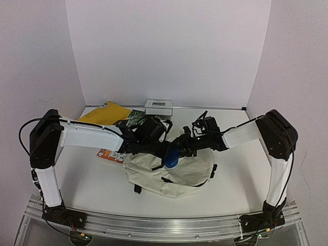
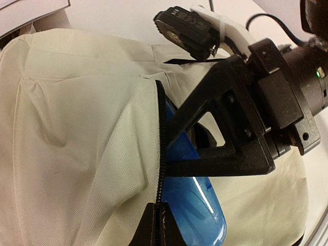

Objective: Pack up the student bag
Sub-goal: Place the stationery in the student bag.

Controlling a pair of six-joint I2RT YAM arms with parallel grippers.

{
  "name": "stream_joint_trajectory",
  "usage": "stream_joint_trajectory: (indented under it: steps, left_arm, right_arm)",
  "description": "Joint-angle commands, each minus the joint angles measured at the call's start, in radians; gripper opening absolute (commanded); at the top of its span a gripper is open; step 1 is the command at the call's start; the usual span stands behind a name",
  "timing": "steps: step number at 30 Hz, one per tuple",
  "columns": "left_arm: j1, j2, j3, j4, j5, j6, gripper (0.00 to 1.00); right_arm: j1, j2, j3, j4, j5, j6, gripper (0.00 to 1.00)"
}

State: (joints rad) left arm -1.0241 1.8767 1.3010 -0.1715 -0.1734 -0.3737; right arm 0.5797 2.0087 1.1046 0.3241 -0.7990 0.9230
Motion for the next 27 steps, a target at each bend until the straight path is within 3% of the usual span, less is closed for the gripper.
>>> stream_joint_trajectory:
  steps: [1, 9, 15, 20, 27]
  left_arm:
    - [0.029, -0.059, 0.014, 0.075, 0.101, -0.108, 0.00]
    - [0.071, -0.054, 0.007, 0.109, 0.170, -0.168, 0.00]
    - [0.078, -0.051, 0.018, 0.100, 0.170, -0.164, 0.00]
    - [0.099, -0.062, 0.008, 0.081, 0.151, -0.196, 0.00]
    - [0.116, -0.071, -0.003, 0.084, 0.159, -0.194, 0.00]
  right_arm:
    - [-0.001, -0.021, -0.085, 0.466, 0.124, 0.210, 0.41]
    - [0.068, 0.045, -0.125, 0.723, 0.273, 0.345, 0.40]
    - [0.145, 0.069, -0.089, 0.751, 0.402, 0.343, 0.47]
    - [0.155, 0.029, -0.089, 0.618, 0.478, 0.260, 0.62]
    - [0.155, -0.153, -0.100, 0.229, 0.581, 0.080, 0.80]
